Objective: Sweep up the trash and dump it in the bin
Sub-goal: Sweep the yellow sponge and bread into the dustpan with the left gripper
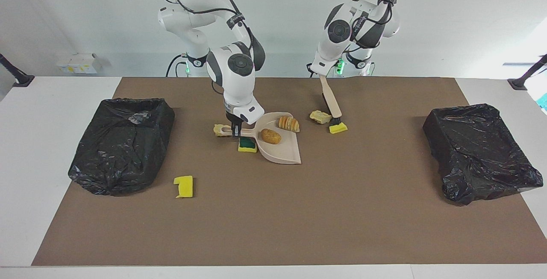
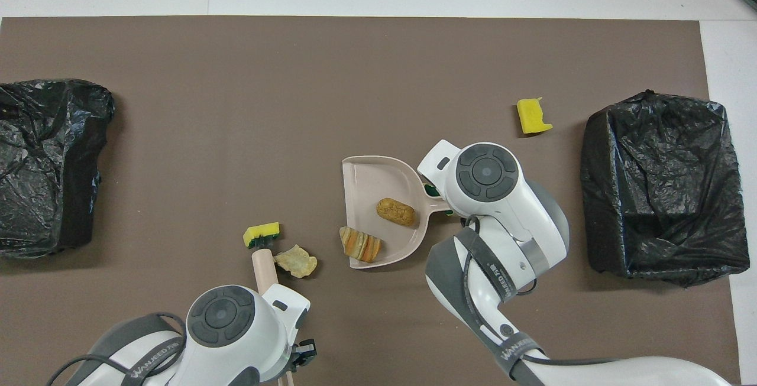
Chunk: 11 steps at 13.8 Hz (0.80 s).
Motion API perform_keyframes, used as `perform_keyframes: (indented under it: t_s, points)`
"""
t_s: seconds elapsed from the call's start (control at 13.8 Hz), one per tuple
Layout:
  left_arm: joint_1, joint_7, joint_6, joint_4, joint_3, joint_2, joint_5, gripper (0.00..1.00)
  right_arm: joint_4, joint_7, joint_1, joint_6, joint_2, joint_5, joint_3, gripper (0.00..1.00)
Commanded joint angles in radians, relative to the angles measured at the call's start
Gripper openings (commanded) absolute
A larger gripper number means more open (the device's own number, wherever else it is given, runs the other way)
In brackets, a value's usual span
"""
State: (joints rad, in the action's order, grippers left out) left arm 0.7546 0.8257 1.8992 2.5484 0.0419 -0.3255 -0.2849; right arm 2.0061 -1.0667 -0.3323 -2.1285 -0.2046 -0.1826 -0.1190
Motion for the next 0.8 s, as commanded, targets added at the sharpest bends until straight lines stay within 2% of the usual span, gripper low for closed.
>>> perform_keyframes:
  t_s: [0.0,0.22,0.43,0.72]
  points:
    - [0.017,0.009,0.139,0.019,0.006,0.078,-0.039,0.0,0.039,-0.022,0.015,-0.019,0.03,-0.025,-0.007,0.0]
    - [0.019,0.006,0.215,-0.01,0.003,0.131,-0.095,0.0,0.039,-0.009,0.013,-0.027,0.027,-0.025,-0.007,0.0]
    - [0.02,0.009,0.262,-0.088,-0.002,0.19,-0.155,0.0,0.037,0.005,0.012,-0.028,0.025,-0.025,-0.007,0.0]
    - [0.057,0.006,0.382,-0.145,-0.004,0.236,-0.247,0.0,0.037,0.007,0.012,-0.027,0.027,-0.025,-0.007,0.0]
